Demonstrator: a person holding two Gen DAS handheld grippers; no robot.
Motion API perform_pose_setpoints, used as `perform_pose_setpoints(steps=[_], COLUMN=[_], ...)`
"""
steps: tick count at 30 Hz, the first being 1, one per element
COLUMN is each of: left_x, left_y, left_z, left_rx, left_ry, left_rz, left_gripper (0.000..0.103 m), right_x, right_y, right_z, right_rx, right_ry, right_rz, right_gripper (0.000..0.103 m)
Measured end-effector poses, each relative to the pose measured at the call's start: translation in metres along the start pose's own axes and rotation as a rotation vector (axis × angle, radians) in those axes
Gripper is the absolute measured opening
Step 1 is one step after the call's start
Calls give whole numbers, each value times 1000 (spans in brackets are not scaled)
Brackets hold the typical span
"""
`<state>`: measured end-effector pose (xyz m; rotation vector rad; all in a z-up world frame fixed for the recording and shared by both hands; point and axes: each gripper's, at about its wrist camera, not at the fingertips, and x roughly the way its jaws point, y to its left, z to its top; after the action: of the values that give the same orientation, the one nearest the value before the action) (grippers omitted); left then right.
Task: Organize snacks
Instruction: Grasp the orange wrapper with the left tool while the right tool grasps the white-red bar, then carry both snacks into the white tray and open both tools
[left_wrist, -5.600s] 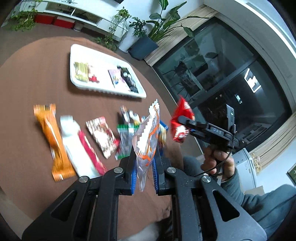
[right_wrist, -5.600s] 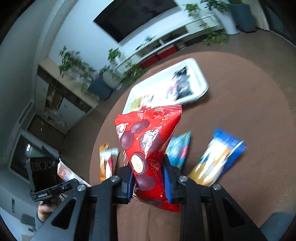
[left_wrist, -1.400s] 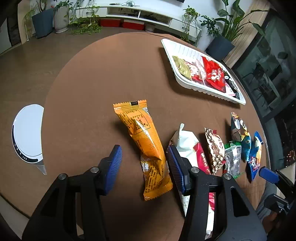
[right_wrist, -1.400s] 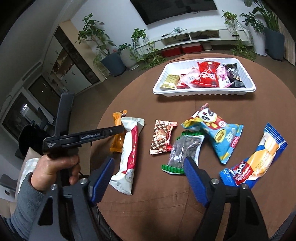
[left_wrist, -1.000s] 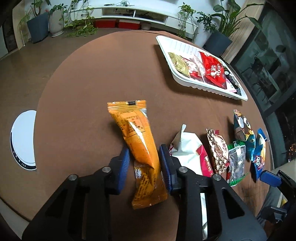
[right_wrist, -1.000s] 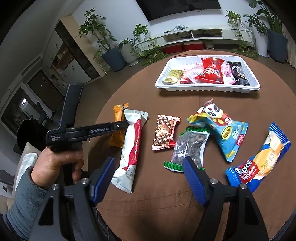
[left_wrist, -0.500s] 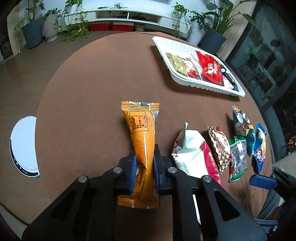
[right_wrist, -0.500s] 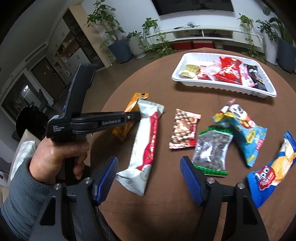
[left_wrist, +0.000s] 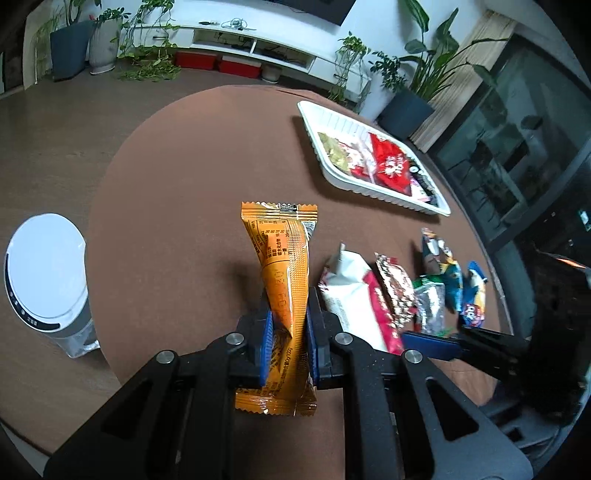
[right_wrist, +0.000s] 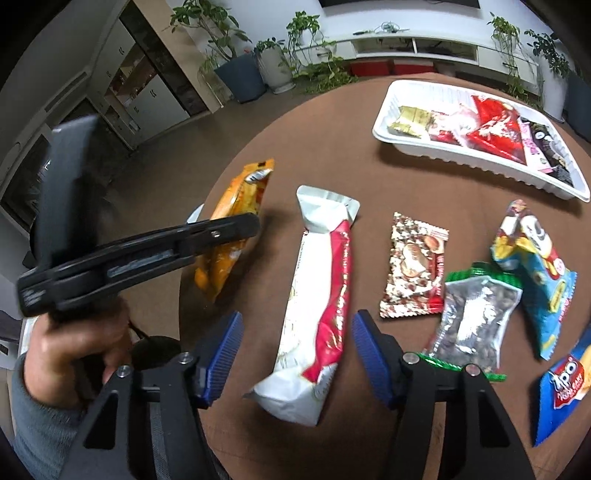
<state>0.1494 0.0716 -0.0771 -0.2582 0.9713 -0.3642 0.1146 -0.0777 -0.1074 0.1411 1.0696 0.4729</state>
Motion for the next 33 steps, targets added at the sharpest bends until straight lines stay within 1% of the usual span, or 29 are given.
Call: perform_pose_setpoints(steps=[3,6,11,14,15,18,20,21,22,26,33], left_x=[-5,-10,-15,-17,-18,-18,-19,-19,-19,-19,-26], left_y=[0,2,5,7,7,9,9,8,8,5,3], left_z=[-7,-13,-18,-20,-21,-22,-23,-23,-23,-25,-25], left_rx=[-11,-25,-47,-52,-54,-57,-57,-56,-55,-53,-63], left_ry=[-7,-13,-23,-24,-25,-26,-26,-26,-27,-26,-35], left_rz=[-18,-34,-46,-48,-47,-49,-50,-51,-52,-57,-85], left_gripper=[13,13,13,13,13,13,13,13,13,13,13], right_x=[11,20,28,33,34,37,37,36,38,35,20], right_y=[4,12,25,29,30,33,33,31,30,24,4], right_z=[-1,-1,0,3,4,7,9,10,10,8,6], right_rx=[-11,-56,-136,-164,-177,-216,-222,-221,-220,-192,-73], right_ry=[28,42,35,31,30,23,20,20,20,16,3], right_rz=[-25,-77,-156,-191,-206,-252,-253,-254,-251,-222,-105], right_gripper=[62,60,58,54,51,38,28,21,18,16,15])
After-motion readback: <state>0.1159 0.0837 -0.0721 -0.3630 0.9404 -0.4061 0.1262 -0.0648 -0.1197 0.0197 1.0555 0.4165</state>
